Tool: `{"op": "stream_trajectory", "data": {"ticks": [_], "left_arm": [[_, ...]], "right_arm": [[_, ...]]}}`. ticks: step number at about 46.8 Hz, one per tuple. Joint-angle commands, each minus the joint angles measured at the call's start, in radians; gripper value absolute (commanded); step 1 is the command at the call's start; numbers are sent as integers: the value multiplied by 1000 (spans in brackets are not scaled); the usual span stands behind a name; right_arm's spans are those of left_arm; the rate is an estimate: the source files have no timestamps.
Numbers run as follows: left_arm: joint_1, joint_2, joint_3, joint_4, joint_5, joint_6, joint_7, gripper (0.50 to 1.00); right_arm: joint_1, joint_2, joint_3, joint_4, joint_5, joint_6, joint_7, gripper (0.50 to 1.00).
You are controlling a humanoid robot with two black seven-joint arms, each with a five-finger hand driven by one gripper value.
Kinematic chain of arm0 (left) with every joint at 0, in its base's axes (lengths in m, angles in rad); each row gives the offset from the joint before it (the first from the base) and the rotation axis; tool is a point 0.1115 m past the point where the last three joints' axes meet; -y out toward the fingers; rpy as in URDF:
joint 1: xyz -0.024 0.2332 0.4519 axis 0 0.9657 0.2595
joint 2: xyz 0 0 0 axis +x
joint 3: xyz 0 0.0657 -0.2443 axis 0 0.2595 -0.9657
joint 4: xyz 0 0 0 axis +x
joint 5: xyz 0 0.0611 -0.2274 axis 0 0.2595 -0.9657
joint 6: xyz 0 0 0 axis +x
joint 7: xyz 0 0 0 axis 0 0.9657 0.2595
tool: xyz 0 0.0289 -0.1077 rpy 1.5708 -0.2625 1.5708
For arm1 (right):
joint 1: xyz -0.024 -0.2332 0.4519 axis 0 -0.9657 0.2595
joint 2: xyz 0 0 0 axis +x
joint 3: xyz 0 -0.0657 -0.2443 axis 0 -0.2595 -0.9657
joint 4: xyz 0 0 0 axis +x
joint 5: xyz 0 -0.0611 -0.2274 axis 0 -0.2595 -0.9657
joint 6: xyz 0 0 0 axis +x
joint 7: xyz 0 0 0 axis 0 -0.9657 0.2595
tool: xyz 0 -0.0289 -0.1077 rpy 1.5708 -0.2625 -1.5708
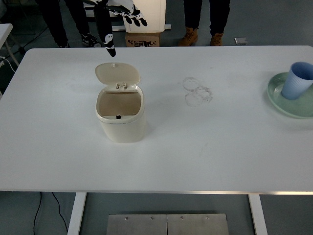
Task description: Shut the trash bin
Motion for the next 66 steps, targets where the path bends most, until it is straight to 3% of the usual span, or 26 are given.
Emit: {"op": "stream_trajectory", "data": {"ticks": [1, 38, 66], "left_arm": [[1, -4, -3, 0, -2, 0, 0, 1000], [-15, 4, -4, -119, -2, 0, 1, 1000], [-14, 30, 12, -125, 0, 0, 1, 1000]], "right_arm": [[0, 0, 0, 0, 0, 0, 0, 991], [0, 0, 0, 0, 0, 0, 0, 991], [0, 0, 0, 0, 0, 0, 0, 991]]}}
